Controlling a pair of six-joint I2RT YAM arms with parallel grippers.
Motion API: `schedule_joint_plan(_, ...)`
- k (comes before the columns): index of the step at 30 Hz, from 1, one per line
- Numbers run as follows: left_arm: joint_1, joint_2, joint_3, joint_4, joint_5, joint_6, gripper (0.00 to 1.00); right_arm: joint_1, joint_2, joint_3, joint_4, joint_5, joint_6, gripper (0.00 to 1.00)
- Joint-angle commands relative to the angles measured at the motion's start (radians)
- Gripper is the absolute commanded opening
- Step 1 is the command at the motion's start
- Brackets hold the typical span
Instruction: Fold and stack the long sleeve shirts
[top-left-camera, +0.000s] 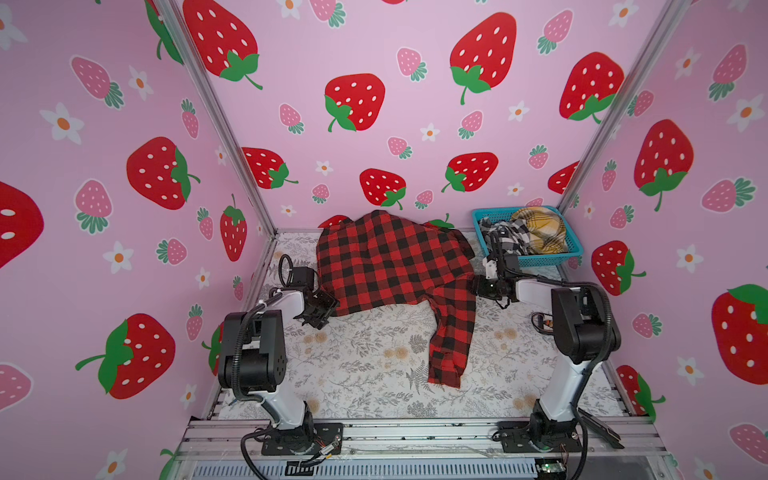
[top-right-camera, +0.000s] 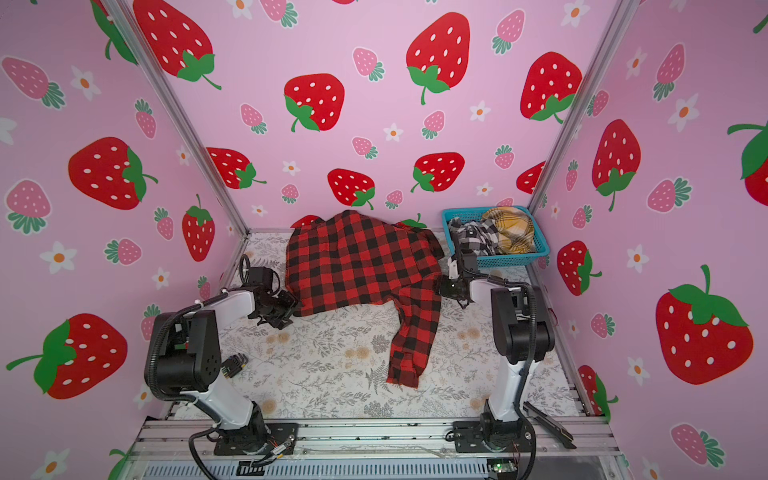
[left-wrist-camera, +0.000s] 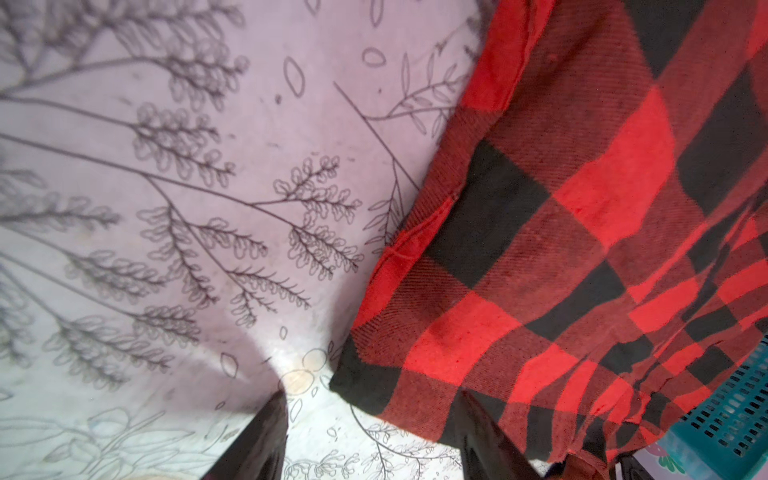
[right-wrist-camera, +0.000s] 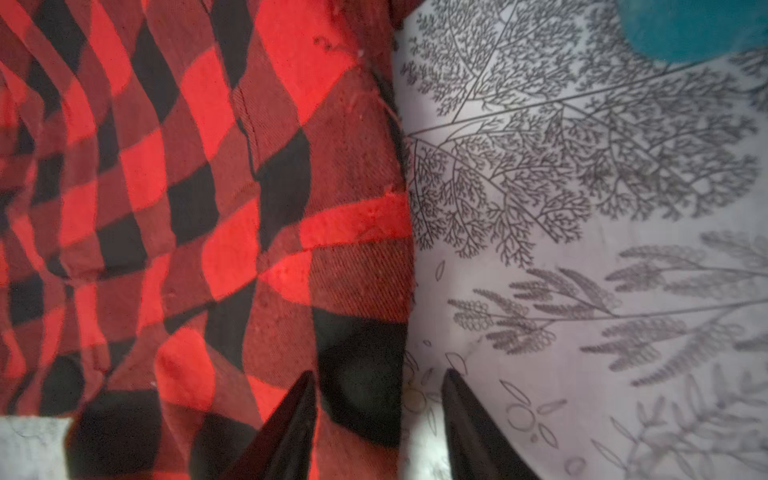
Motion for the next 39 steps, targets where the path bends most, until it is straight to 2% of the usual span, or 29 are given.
schedule_joint_plan(1,0.012,0.036,0.004,-0.019,-0.011,-0.010,0.64,-0.003,0.030,0.016,0.037,-0.035,-0.004,0.36)
schedule_joint_plan(5,0.012,0.069,0.021,-0.011,-0.001,-0.016,0.62,-0.001,0.030,0.000,0.053,-0.048,-0.002,0.23)
schedule_joint_plan(7,0.005,0.083,0.024,-0.003,0.004,-0.023,0.58,0.000,0.030,-0.003,0.052,-0.058,-0.004,0.18)
schedule_joint_plan(10,-0.010,0.103,0.024,-0.006,0.008,-0.032,0.44,0.001,0.022,-0.007,0.052,-0.063,-0.007,0.10)
schedule_joint_plan(16,-0.015,0.083,-0.029,0.000,0.009,-0.059,0.19,0.003,-0.016,-0.018,0.052,-0.075,-0.001,0.02)
schedule_joint_plan(18,-0.014,0.071,-0.036,-0.002,0.013,-0.064,0.02,0.003,-0.030,-0.012,0.045,-0.083,-0.002,0.00)
schedule_joint_plan(19,-0.013,0.066,-0.027,-0.017,0.012,-0.062,0.00,0.003,-0.038,-0.014,0.044,-0.086,-0.002,0.00)
schedule_joint_plan(25,0.022,-0.041,0.118,-0.166,-0.030,-0.024,0.00,0.003,-0.223,-0.051,0.052,-0.086,0.007,0.00)
schedule_joint_plan(30,0.042,-0.199,0.210,-0.310,-0.145,0.020,0.00,0.004,-0.441,-0.117,-0.027,-0.078,0.049,0.00)
schedule_joint_plan(34,0.072,-0.325,0.075,-0.329,-0.133,0.029,0.00,0.025,-0.588,-0.274,-0.128,-0.063,0.085,0.00)
schedule_joint_plan(39,0.091,-0.526,-0.255,-0.310,-0.086,-0.037,0.00,0.036,-0.708,-0.511,-0.189,-0.069,0.149,0.00)
